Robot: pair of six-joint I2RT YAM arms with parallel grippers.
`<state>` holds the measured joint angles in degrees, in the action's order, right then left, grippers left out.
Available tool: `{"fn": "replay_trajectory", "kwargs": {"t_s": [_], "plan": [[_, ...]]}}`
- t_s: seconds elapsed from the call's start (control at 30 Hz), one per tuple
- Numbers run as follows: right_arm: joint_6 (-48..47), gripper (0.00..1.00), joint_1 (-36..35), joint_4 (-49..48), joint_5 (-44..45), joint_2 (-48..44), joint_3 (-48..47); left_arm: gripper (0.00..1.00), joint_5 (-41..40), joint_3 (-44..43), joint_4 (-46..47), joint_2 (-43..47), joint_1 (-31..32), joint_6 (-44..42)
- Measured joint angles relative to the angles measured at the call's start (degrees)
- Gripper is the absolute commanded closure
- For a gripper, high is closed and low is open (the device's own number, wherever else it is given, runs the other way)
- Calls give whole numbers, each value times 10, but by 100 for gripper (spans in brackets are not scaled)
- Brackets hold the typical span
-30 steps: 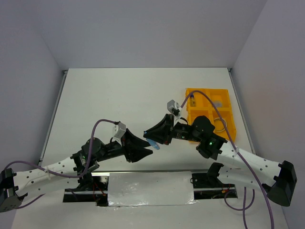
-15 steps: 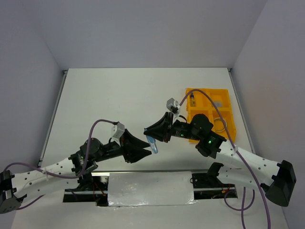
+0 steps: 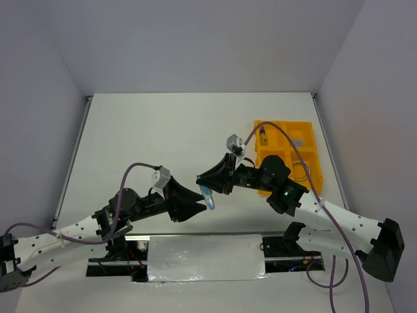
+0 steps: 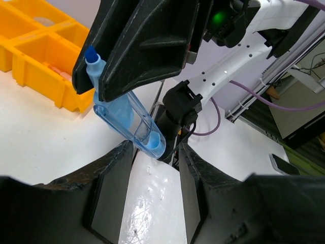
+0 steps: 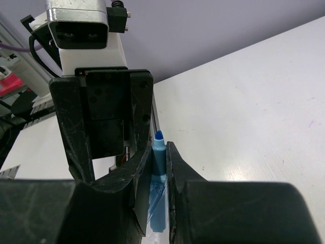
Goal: Sort the stationery into containers
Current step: Close the pen cap on the pen.
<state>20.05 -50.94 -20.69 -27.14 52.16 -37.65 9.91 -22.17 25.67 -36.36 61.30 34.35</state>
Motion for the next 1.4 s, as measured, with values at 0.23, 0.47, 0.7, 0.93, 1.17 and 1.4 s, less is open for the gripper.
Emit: {"fn": "replay_trajectory", "kwargs": {"t_s": [0.23,0.47,0.7,0.93,1.17,1.4], "plan": [[-7,100,0,2,10,0,0,42,-32,-2,-24,14,1,-10],[-15,100,0,10,15,0,-7,27,-70,-20,-92,18,1,-27],[-13,100,0,1,12,10,-14,31,-42,-11,-40,41,1,-14],[3,100,0,-26,3,32,-14,31,38,11,131,-36,1,51],[9,100,0,-37,2,31,-14,31,71,19,204,-112,1,103],[17,100,1,-43,1,17,-13,31,64,22,213,-91,1,109]]}}
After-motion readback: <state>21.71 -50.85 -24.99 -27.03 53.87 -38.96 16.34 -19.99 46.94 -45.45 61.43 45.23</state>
